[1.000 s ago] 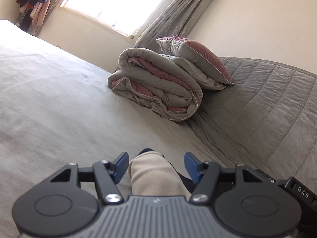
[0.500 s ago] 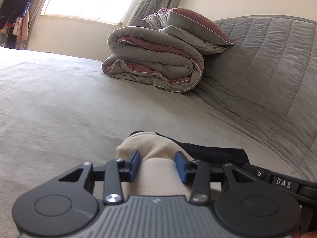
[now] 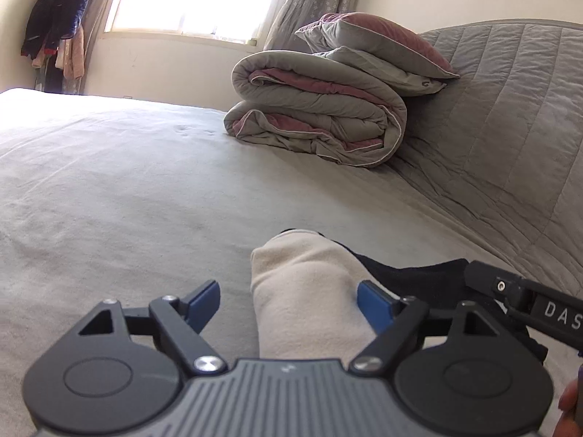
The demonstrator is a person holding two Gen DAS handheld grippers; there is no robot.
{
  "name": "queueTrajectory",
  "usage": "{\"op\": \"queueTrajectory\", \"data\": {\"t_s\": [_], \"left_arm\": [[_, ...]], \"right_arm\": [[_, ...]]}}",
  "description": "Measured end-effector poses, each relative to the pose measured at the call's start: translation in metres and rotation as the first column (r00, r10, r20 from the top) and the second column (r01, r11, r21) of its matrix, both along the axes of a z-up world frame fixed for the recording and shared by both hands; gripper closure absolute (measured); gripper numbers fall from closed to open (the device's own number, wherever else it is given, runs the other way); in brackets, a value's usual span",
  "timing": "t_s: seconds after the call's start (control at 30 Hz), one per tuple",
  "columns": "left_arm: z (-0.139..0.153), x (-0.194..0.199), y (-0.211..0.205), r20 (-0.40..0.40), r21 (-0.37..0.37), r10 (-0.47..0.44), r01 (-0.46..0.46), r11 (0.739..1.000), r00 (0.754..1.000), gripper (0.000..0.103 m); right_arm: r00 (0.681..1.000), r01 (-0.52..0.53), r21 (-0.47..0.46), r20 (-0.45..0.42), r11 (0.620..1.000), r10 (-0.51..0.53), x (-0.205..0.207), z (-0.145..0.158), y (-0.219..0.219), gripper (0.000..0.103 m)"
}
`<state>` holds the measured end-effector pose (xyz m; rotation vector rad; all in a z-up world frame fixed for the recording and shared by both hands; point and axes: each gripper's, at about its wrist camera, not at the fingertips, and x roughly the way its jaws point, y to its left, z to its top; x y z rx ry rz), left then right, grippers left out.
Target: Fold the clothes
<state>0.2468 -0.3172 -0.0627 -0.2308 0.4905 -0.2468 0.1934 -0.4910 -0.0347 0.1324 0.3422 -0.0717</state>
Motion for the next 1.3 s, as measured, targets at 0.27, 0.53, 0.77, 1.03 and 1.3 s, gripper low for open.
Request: {"op": "queueTrajectory", "data": {"t_s": [0.27, 0.53, 0.77, 1.03, 1.3], "left_arm": [[0.024, -0.027, 0.017, -0.078, 0.01, 0.065, -0.064, 0.998, 0.995, 0.012], [0.056, -0.039, 0.035, -0.193, 0.094, 0.14, -0.124, 0.988, 0.971, 0.001], [0.072, -0.037, 0.038, -0.386, 0.246, 0.118, -0.021, 0.969, 0.915, 0.001], [0.073, -0.054, 0.052, -0.429, 0.297, 0.162, -0.031, 0.954, 0.889, 0.0], [0.069, -0.06, 0.049, -0.446, 0.351, 0.156, 0.012, 0.936, 0.882, 0.0]], "right_arm": [[0.996, 0.01, -0.024, -0.089, 1.0, -0.012, -0.013, 0.011, 0.013, 0.038], [0.977, 0.049, 0.043, -0.211, 0.998, -0.039, -0.022, 0.034, 0.03, 0.027], [0.94, 0.139, -0.013, -0.314, 0.99, -0.136, -0.037, 0.061, 0.051, 0.0], [0.894, 0.125, 0.067, -0.44, 0.99, -0.084, -0.049, 0.057, 0.051, 0.0], [0.895, 0.103, -0.015, -0.435, 0.995, -0.099, -0.053, 0.065, 0.065, 0.0]]}}
